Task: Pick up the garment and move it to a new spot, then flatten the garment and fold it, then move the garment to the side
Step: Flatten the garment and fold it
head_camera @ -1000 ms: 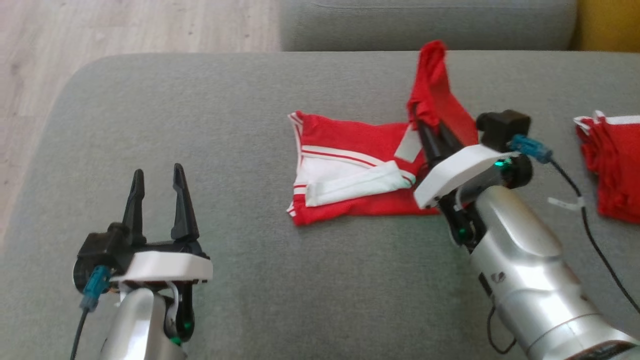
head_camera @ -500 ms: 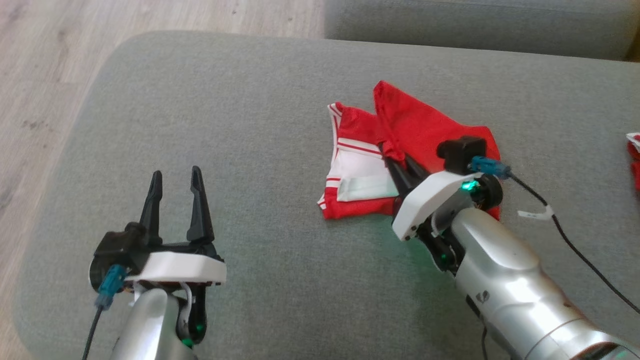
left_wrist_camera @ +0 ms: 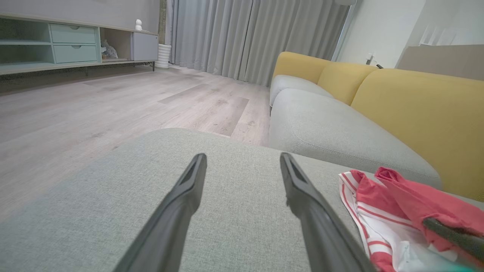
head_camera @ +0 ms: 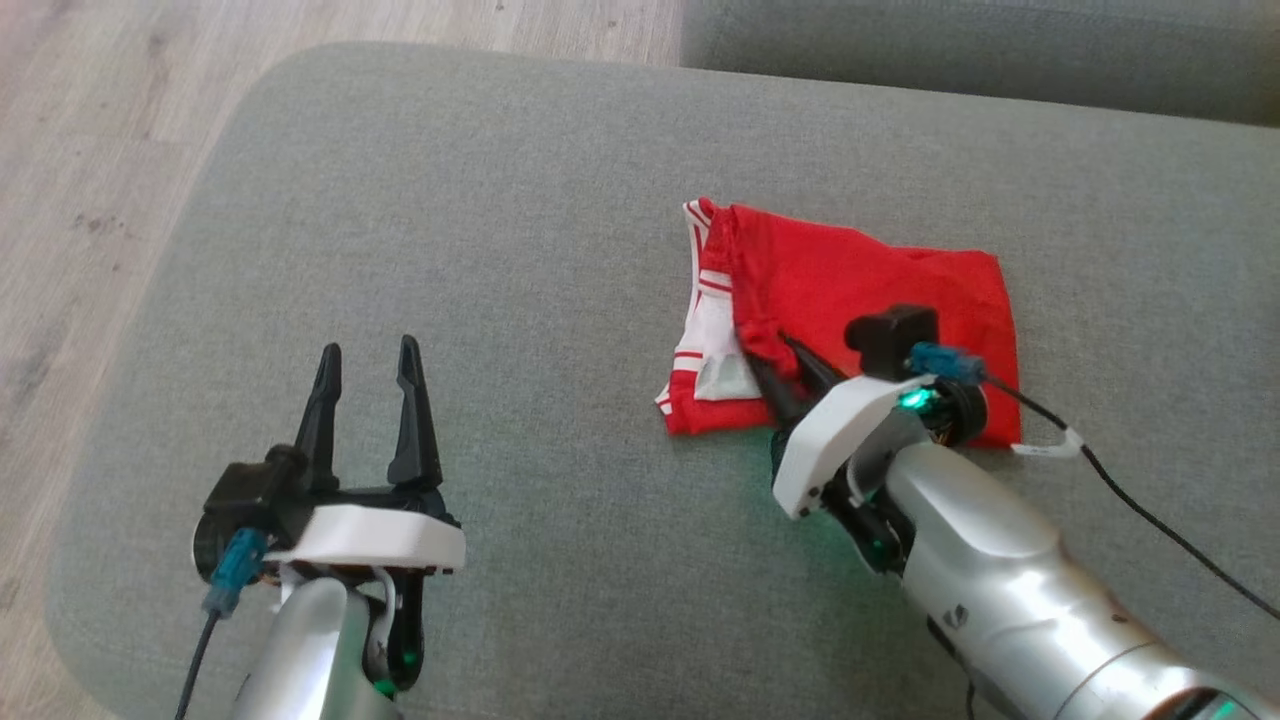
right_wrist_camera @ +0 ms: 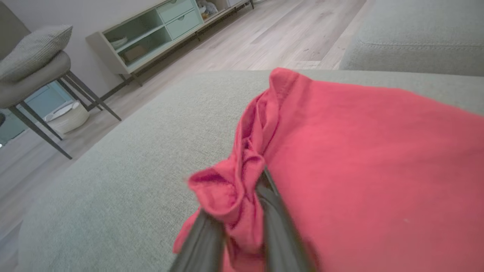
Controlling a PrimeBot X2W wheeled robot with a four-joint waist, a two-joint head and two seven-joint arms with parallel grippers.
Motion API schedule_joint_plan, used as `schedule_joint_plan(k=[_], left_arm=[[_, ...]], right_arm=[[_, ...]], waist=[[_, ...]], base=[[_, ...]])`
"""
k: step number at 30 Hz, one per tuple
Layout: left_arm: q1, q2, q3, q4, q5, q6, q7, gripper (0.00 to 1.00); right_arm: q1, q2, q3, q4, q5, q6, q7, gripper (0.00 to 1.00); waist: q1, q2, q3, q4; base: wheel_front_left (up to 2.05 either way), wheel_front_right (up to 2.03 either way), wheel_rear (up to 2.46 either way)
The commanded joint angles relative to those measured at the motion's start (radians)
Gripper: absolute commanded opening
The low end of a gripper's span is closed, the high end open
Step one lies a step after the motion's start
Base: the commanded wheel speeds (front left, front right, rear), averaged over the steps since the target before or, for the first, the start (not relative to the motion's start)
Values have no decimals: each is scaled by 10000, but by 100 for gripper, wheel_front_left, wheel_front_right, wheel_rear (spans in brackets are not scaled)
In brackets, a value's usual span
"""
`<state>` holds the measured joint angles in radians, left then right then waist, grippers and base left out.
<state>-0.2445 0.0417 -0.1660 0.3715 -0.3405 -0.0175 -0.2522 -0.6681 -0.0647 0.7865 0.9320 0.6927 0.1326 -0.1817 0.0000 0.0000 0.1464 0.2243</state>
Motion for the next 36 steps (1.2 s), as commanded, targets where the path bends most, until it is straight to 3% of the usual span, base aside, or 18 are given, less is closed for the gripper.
schedule_joint_plan(k=[1, 10, 14, 20, 29, 36], left_arm=[[-418, 85, 220, -250, -77, 41, -95, 100], [-244, 135, 531, -283, 253, 12, -95, 100], [-160, 157, 685, -423, 546, 11, -95, 100], [0, 130, 1011, -669, 643, -8, -95, 100], [343, 97, 1120, -686, 733, -81, -95, 100], [661, 89, 1310, -721, 860, -111, -95, 100]], right_arm=[[-268, 145, 281, -307, -66, -19, -24, 100], [-213, 145, 980, -1857, 597, -19, -286, 100], [-501, 145, 657, -1953, -168, -19, -697, 100], [-174, 145, -1719, -2223, -2171, -19, -795, 100], [2216, 145, -5921, -4014, -4885, -19, -799, 100], [3820, 145, -7400, -5463, -5471, -19, -800, 100]], waist=[[0, 0, -56, -18], [0, 0, -374, -680], [0, 0, -500, -1116], [0, 0, -515, -1848], [0, 0, -569, -2398], [0, 0, -591, -2628]], base=[[0, 0, 0], [0, 0, 0], [0, 0, 0], [0, 0, 0], [0, 0, 0], [0, 0, 0]])
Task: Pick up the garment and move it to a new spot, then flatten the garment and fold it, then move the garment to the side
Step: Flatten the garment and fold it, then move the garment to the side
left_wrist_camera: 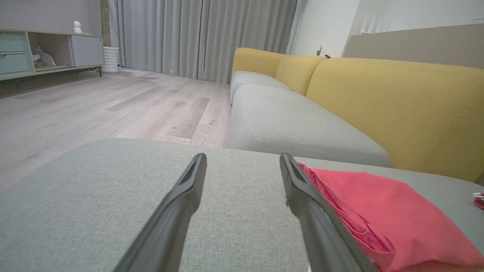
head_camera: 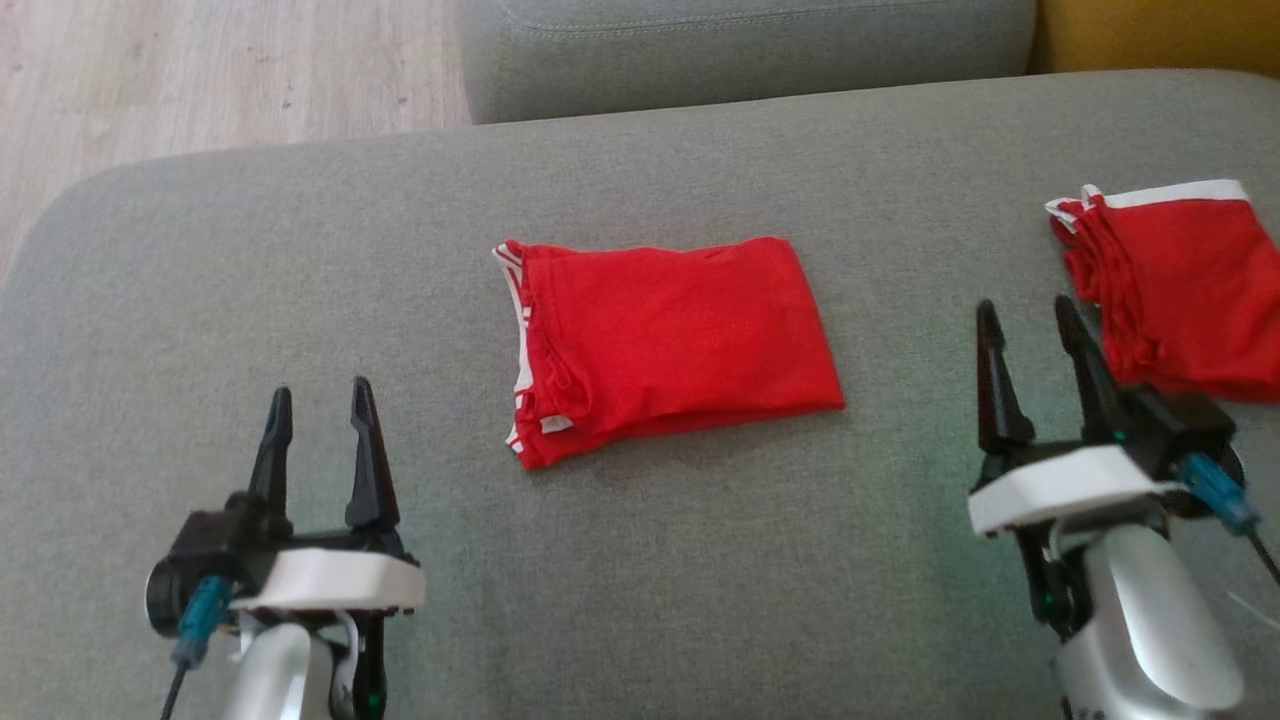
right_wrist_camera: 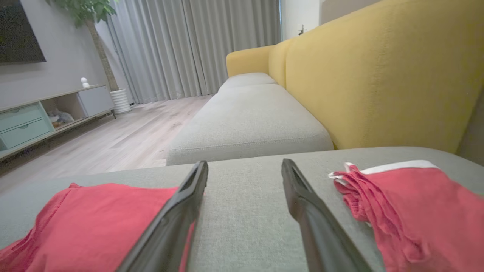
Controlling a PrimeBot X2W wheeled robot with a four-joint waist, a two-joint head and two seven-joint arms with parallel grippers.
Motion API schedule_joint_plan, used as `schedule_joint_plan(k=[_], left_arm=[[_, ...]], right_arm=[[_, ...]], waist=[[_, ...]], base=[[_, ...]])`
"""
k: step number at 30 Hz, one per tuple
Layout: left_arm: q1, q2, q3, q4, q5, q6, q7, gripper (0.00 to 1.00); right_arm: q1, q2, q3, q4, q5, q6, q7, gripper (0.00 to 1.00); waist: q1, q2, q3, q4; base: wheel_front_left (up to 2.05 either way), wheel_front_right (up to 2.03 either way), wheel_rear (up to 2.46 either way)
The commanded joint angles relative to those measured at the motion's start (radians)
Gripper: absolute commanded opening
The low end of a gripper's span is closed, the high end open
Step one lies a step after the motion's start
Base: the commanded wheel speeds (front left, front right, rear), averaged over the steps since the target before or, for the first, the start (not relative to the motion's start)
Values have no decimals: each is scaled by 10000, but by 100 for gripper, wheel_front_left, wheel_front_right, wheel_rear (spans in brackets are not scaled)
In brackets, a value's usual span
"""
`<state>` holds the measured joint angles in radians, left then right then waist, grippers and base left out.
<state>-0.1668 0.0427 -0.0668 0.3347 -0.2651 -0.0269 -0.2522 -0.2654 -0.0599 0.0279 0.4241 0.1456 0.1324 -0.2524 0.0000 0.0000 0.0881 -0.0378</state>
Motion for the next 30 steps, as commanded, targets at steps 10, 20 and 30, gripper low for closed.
schedule_joint_plan(k=[10, 20, 30], left_arm=[[-69, 77, 241, -390, 65, 32, -95, 100], [-196, 76, 121, -459, 38, 68, -95, 100], [-812, 76, -283, -333, -47, -9, -95, 100]], right_arm=[[222, 97, 159, -735, 133, -17, -93, 100], [-112, 97, 267, -159, -90, -17, 181, 100], [-2059, 97, 1540, 1710, 750, -17, 1447, 100]], waist=[[0, 0, -19, 22], [0, 0, 404, 132], [0, 0, 1377, 585]], base=[[0, 0, 0], [0, 0, 0], [0, 0, 0]])
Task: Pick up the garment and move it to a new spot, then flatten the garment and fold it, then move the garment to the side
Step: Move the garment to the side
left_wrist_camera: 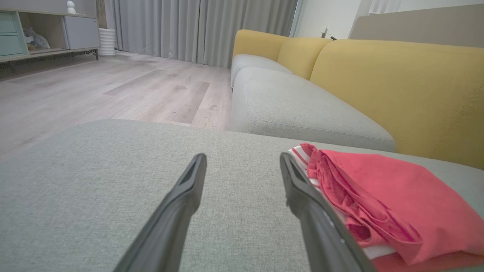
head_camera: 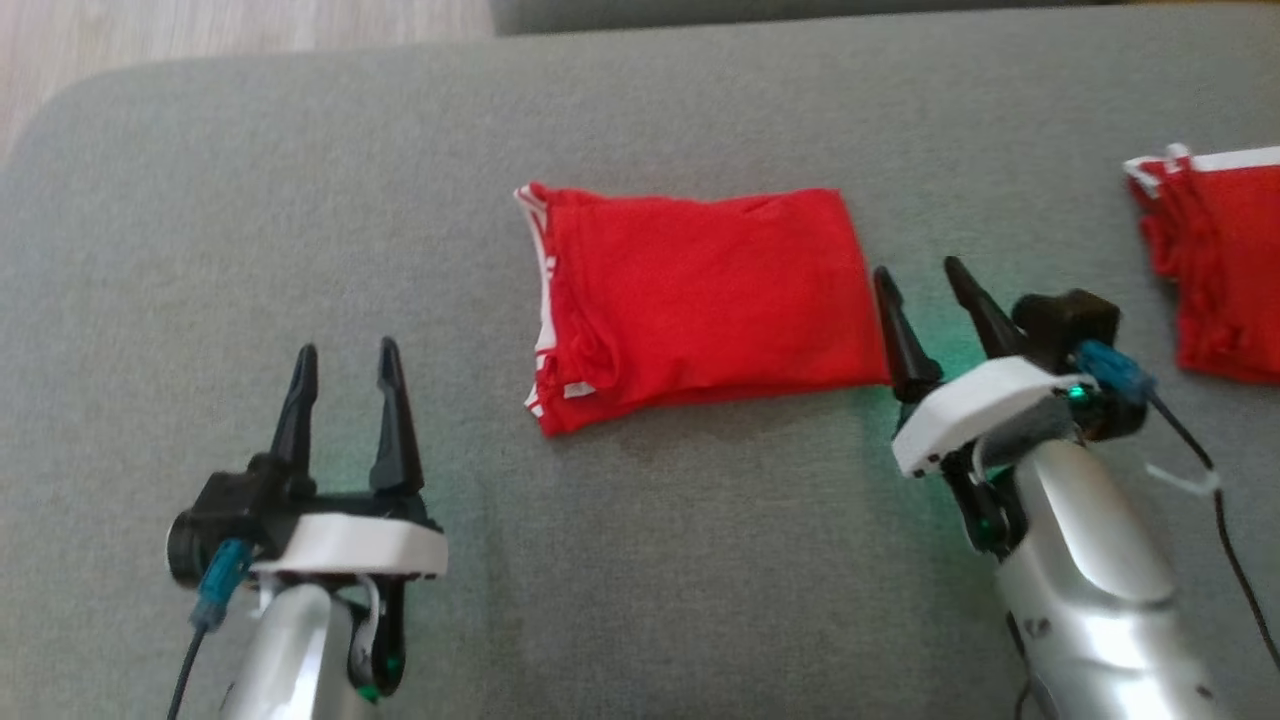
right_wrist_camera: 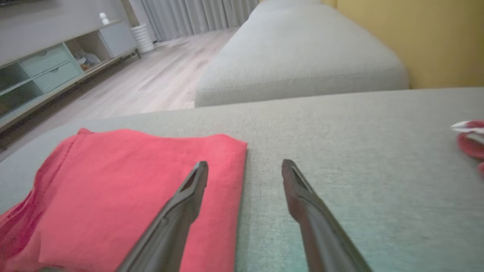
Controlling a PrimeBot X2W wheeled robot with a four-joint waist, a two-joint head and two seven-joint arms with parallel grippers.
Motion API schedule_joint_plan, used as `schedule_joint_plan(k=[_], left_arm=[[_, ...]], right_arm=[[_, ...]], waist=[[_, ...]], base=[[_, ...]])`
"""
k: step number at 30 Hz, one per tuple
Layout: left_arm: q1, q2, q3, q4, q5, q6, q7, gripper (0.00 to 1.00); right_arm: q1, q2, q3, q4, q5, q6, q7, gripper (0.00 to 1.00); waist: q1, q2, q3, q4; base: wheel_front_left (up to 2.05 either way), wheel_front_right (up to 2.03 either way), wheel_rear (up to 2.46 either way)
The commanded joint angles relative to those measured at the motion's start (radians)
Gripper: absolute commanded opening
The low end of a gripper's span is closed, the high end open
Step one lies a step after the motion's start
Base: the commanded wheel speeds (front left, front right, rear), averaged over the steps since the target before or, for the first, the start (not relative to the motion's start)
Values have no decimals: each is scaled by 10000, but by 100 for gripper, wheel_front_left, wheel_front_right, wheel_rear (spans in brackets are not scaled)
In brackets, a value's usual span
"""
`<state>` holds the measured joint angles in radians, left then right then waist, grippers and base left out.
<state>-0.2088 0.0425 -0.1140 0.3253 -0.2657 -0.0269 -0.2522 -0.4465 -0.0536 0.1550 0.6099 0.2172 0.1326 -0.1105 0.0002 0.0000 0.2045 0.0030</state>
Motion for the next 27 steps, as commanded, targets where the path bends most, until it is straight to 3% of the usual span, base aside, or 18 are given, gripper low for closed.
schedule_joint_plan(k=[1, 4, 10, 17, 18, 19, 20, 27], left_arm=[[-458, 78, 151, -222, -43, -12, -95, 100], [-603, 78, 70, -156, -63, -18, -95, 100], [-615, 78, -14, 49, -57, -17, -95, 100], [-696, 78, -19, 137, 35, -51, -95, 100], [-700, 78, -35, 148, 41, -52, -95, 100], [-694, 78, -49, 158, 44, -48, -95, 100], [-681, 78, -50, 165, 45, -41, -95, 100], [-449, 78, -21, 213, 109, -53, -95, 100]], right_arm=[[-413, 34, 370, 91, 160, -19, 91, 100], [-810, 34, 792, 912, 893, -19, 360, 100], [-1414, 34, 1668, 2743, 844, -19, 792, 100], [-1832, 34, 2415, 3755, 1090, -19, 908, 100], [-1855, 34, 2483, 3841, 1148, -19, 894, 85], [-1876, 34, 2550, 3904, 1218, -19, 863, 11], [-1907, 34, 2613, 3943, 1267, -19, 787, 0], [-2187, 34, 2660, 4248, 820, -19, -105, 0]], waist=[[-2, 0, 280, 229], [-2, 0, 420, 395], [-2, 0, 390, 553], [-2, 0, 313, 650], [-2, 0, 279, 657], [-2, 0, 244, 654], [-2, 0, 191, 636], [-2, 0, -360, 256]], base=[[0, 0, 0], [0, 0, 0], [0, 0, 0], [0, 0, 0], [0, 0, 0], [0, 0, 0], [0, 0, 0], [0, 0, 0]])
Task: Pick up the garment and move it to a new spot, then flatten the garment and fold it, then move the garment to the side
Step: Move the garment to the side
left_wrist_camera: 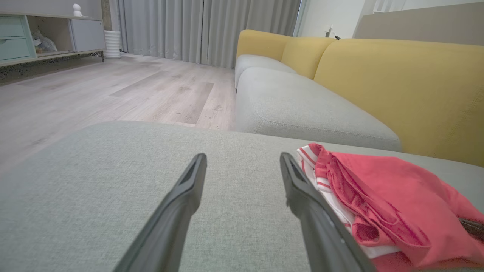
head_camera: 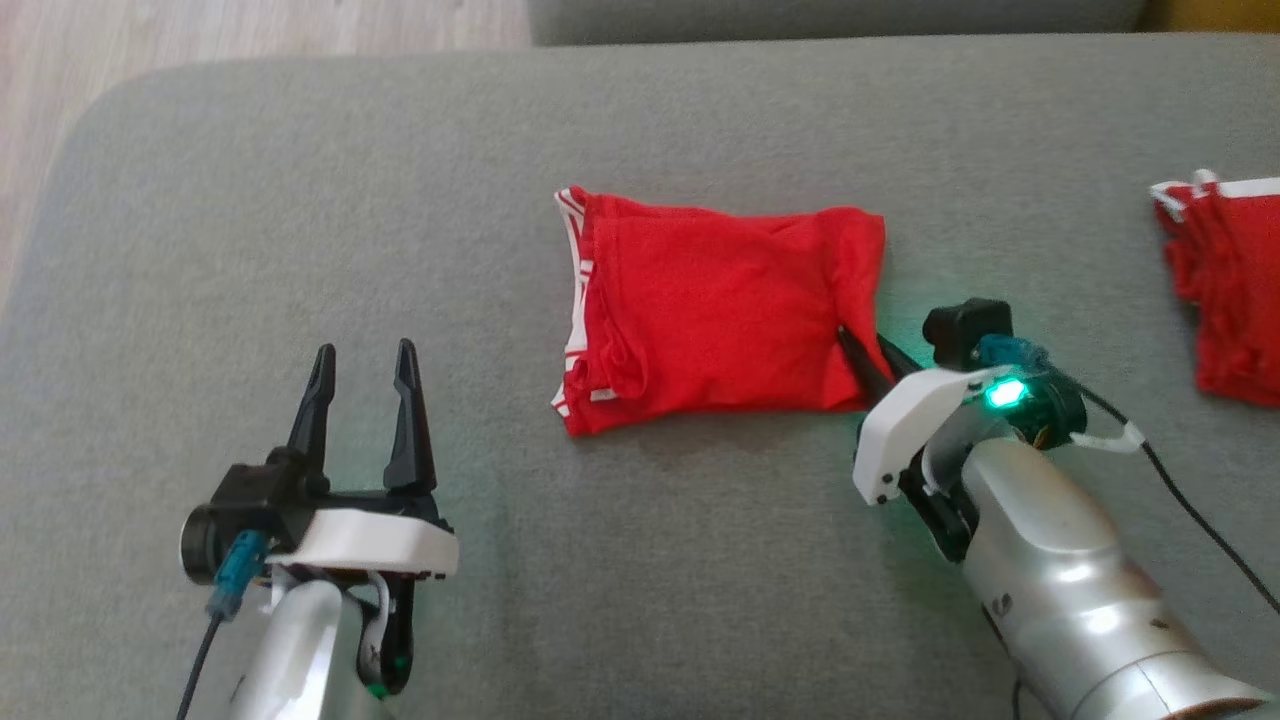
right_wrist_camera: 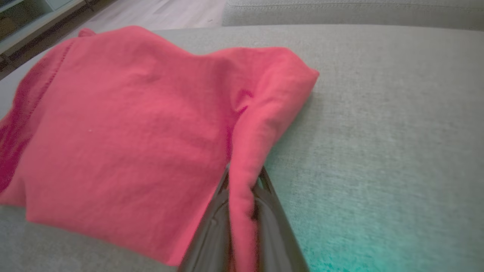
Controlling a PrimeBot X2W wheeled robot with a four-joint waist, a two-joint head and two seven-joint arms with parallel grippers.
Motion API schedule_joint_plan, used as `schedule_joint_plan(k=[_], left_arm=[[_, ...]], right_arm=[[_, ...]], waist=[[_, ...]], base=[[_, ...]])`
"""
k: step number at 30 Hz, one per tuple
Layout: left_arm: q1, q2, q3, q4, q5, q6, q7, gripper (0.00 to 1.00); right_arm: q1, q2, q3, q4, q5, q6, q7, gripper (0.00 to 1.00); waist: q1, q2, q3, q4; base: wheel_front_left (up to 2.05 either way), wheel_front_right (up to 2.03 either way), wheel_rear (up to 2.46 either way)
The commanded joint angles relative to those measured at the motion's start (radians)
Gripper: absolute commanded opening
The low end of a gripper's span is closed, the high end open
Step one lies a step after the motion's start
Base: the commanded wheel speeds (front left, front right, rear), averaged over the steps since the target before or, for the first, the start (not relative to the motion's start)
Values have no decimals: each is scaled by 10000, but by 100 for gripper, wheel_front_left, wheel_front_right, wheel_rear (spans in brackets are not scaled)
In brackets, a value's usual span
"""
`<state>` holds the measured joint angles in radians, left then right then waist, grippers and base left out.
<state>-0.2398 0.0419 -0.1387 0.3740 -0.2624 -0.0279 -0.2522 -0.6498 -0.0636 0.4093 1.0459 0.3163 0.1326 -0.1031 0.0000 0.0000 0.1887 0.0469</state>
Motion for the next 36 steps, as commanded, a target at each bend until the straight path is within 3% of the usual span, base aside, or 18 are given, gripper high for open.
schedule_joint_plan(k=[1, 12, 18, 27, 31, 36], left_arm=[[-102, 84, 210, -278, 81, -46, -95, 100], [203, 83, -84, -428, -18, 97, -95, 100], [82, 83, -145, -542, 34, 130, -95, 100], [-305, 83, -149, -549, 61, 30, -95, 100], [-470, 83, -107, -503, 65, -40, -95, 100], [-627, 83, -28, -464, 91, -102, -95, 100]], right_arm=[[-194, 133, 70, -55, -351, -19, -293, 0], [-661, -124, -830, -38, -3548, -19, -508, 0], [-986, -1907, -1061, -1136, -4858, -19, 157, 0], [-960, -4644, -1579, -2227, -4999, -19, 1288, 0], [-748, -5422, -2176, -2561, -5084, -19, 1863, 0], [-439, -5785, -2977, -2870, -5351, -19, 2443, 0]], waist=[[0, 0, -287, -259], [0, 0, -875, -1292], [0, 0, -517, -1762], [0, 0, 274, -1752], [0, 0, 520, -1602], [0, 0, 775, -1433]], base=[[0, 0, 0], [0, 0, 0], [0, 0, 0], [0, 0, 0], [0, 0, 0], [0, 0, 0]])
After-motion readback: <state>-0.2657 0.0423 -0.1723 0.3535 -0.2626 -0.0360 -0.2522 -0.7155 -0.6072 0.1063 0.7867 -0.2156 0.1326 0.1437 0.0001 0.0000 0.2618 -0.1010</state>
